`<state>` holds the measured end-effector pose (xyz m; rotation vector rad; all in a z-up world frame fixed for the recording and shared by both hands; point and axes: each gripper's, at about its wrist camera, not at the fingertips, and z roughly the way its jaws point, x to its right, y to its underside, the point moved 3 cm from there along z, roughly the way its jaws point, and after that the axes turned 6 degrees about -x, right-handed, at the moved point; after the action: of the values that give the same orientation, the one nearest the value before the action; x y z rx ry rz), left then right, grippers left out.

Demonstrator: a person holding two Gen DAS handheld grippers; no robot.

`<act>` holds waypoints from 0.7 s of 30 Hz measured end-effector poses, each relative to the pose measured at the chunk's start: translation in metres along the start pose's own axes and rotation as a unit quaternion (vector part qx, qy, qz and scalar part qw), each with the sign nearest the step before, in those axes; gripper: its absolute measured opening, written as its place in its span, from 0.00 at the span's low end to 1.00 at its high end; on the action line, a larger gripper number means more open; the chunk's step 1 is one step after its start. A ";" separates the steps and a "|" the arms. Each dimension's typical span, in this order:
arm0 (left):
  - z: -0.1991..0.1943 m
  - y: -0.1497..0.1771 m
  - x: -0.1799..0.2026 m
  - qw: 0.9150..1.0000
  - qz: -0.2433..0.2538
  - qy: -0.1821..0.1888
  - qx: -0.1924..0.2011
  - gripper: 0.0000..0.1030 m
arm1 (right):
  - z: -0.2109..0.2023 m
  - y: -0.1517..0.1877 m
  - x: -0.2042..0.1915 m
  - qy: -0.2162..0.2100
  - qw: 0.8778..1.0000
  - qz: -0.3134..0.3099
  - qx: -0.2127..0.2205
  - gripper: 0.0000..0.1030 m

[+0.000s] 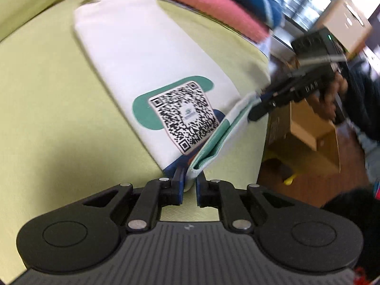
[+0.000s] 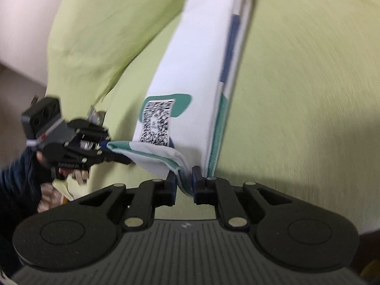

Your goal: Fold shopping bag

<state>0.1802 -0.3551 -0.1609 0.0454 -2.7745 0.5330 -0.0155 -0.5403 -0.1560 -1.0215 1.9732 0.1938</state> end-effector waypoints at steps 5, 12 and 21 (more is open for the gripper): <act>-0.019 0.011 0.036 0.989 0.076 -0.126 0.011 0.18 | 0.005 -0.005 0.006 0.007 0.997 0.075 -0.011 0.08; -0.012 0.026 0.093 0.944 0.245 -0.219 0.032 0.08 | 0.009 -0.009 0.010 0.014 0.992 0.128 -0.017 0.08; 0.018 0.009 0.072 0.952 0.207 -0.224 0.025 0.08 | 0.011 -0.013 0.007 0.030 0.987 0.154 -0.016 0.07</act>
<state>0.1056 -0.3510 -0.1573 -0.4720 -3.2280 0.7777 -0.0016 -0.5475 -0.1648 -0.7439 2.1840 0.3680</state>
